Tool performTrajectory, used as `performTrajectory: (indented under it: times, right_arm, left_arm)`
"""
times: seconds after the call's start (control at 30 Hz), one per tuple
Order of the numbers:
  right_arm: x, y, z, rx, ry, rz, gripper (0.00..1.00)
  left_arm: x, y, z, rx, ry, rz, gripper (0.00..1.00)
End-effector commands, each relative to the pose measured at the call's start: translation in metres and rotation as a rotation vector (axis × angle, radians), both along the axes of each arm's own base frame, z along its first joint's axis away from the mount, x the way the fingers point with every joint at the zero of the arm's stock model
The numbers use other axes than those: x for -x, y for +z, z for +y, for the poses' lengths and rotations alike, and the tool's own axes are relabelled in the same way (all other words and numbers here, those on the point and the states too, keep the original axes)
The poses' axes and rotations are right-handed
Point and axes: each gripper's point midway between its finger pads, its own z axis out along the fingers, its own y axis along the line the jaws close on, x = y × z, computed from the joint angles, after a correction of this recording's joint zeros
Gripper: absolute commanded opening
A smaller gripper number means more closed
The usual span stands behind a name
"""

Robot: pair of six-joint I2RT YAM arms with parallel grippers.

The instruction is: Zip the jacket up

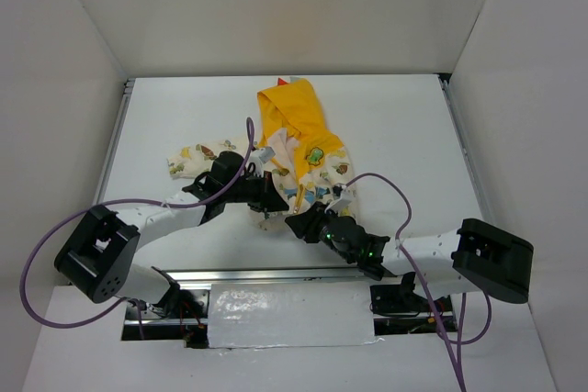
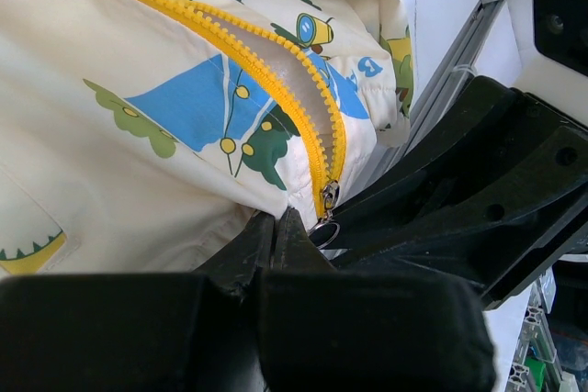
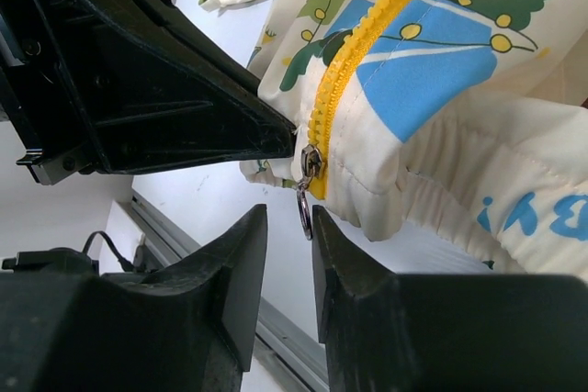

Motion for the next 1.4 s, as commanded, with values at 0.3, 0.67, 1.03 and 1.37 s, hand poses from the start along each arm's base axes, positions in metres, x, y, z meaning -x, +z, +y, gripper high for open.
performTrajectory:
  times: [0.3,0.67,1.03,1.37]
  right_arm:
    - [-0.009,0.013,0.002,-0.06,-0.069,0.001,0.0]
    - [-0.01,0.056,0.004,-0.19,-0.08,0.144,0.0]
    - [-0.018,0.058,-0.005,-0.296,0.011,0.268,0.0]
    - [-0.029,0.057,-0.015,-0.311,0.012,0.42,0.0]
  left_arm:
    - [-0.005,0.019,-0.01,0.053,-0.023,-0.051,0.0]
    - [0.0,0.006,-0.009,0.031,-0.028,-0.043,0.0]
    - [0.013,0.014,-0.01,0.048,-0.072,-0.086,0.0]
    - [0.024,0.021,-0.008,0.063,-0.106,-0.135,0.0]
